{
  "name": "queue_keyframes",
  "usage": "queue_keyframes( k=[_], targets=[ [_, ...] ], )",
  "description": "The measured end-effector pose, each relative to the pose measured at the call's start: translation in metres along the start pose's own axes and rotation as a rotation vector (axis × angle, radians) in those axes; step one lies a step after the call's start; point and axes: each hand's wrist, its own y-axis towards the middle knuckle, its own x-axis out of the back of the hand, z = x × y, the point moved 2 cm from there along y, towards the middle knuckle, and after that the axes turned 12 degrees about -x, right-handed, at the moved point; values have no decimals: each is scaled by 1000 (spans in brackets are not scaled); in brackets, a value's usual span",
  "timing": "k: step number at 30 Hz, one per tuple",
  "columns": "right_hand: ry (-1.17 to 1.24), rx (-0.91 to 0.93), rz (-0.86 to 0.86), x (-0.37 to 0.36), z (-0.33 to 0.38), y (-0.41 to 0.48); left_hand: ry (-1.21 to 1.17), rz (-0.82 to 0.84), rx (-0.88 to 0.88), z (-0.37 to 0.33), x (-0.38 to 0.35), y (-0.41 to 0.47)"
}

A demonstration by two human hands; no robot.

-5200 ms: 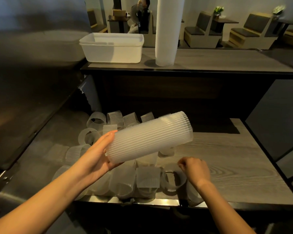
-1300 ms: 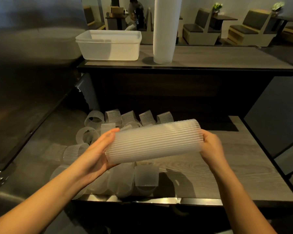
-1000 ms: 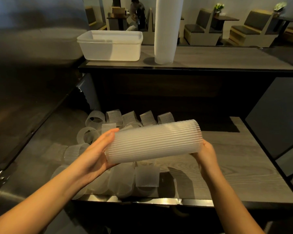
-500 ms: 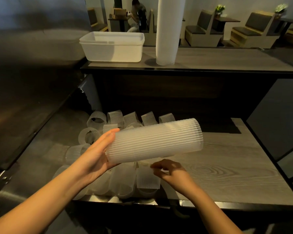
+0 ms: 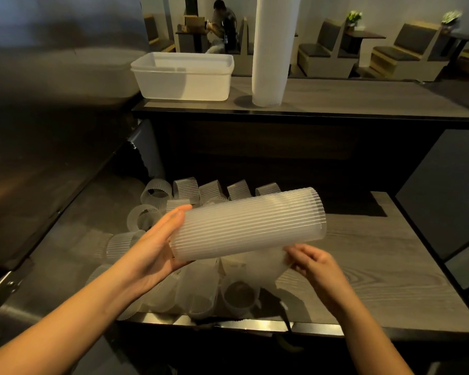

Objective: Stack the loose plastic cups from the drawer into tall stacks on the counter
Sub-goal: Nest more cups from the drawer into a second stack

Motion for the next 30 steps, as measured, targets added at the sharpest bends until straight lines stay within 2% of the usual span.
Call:
queue_keyframes(
  k=[4,6,10,14,19,26,30],
  targets=[
    [380,100,-224,27,12,-4,1,-5,2,0,-1,-1],
    [501,174,-282,39,20,-9,8,-12,3,0,-1,-2],
    [562,345,-313,47,37,-19,22,-11,-6,0,-1,-3],
    [481,472,-267,43,49,-29,29,-17,-19,0,0,-2],
    [74,579,-307,26,48,-41,50,-6,-25,1,0,-2],
    [12,553,-166,8,47,-43,24,4,-10,1,3,-1],
    [-86,600,-212,3,46,-44,25,-10,-15,0,4,-1]
  ],
)
